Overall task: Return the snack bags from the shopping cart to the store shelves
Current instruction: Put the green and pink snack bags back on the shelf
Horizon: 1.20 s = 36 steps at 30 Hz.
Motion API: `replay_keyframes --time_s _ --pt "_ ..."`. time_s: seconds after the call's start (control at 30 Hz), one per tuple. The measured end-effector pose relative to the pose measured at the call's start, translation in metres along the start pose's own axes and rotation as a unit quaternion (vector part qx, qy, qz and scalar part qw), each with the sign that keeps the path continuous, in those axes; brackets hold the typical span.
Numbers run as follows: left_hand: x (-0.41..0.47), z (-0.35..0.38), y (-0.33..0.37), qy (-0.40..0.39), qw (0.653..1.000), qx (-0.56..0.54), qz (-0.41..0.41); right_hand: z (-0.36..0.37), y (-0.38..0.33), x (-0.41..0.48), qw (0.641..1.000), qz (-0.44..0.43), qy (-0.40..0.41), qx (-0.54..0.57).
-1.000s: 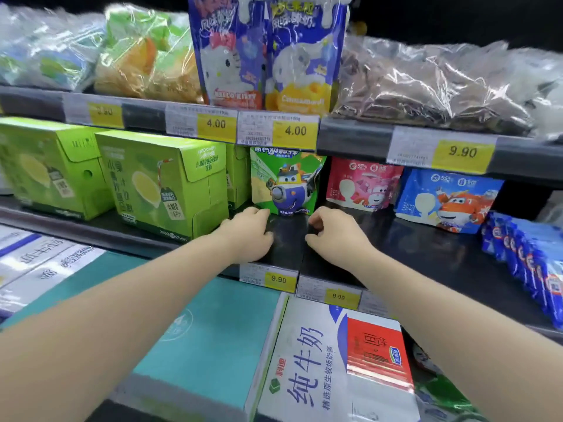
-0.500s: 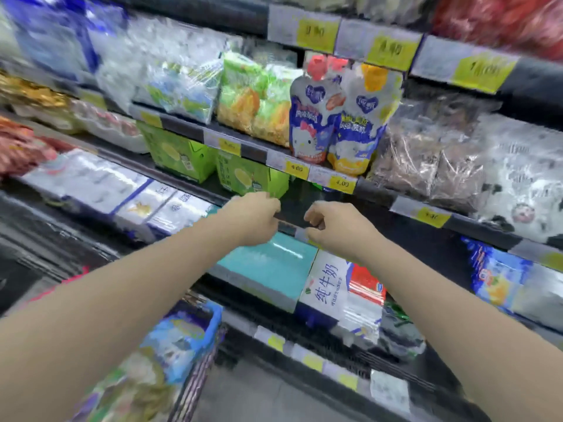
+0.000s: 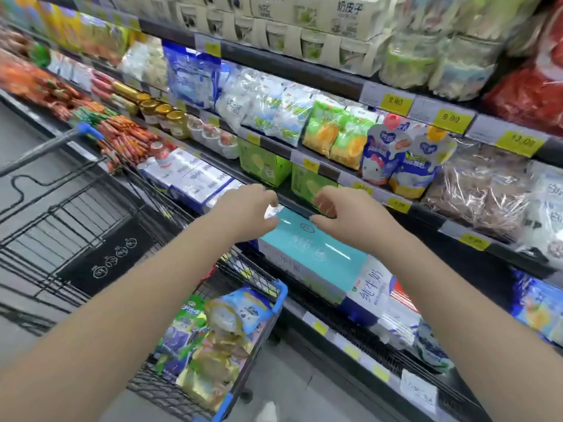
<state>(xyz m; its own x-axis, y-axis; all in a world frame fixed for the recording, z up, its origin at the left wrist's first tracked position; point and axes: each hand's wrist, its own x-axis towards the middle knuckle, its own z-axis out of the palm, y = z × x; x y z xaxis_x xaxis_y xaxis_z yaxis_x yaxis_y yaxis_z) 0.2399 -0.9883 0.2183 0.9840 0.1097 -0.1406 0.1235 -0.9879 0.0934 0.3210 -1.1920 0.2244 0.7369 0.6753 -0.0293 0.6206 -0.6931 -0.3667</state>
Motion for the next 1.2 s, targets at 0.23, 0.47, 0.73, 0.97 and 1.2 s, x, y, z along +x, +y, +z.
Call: replay_keyframes --time_s 0.23,0.47,0.73,0.97,1.2 --pt "-0.089 0.008 -0.039 -0.002 0.991 -0.017 -0.129 0.032 -0.057 -0.002 0.992 -0.095 -0.076 0.028" --pt "-0.152 0.033 -0.072 -0.053 0.971 -0.028 -0.231 0.071 -0.106 0.001 0.979 -0.153 -0.125 0.043" --pt "-0.203 0.051 -0.132 -0.056 0.965 -0.054 -0.251 0.113 -0.168 0.003 0.976 -0.152 -0.157 0.014" --pt "-0.243 0.063 -0.221 -0.056 0.976 -0.04 -0.208 0.161 -0.246 0.015 0.981 -0.103 -0.163 -0.015" --pt "-0.261 0.071 -0.284 -0.08 0.988 -0.056 -0.121 0.197 -0.304 0.004 0.986 -0.003 -0.167 0.027"
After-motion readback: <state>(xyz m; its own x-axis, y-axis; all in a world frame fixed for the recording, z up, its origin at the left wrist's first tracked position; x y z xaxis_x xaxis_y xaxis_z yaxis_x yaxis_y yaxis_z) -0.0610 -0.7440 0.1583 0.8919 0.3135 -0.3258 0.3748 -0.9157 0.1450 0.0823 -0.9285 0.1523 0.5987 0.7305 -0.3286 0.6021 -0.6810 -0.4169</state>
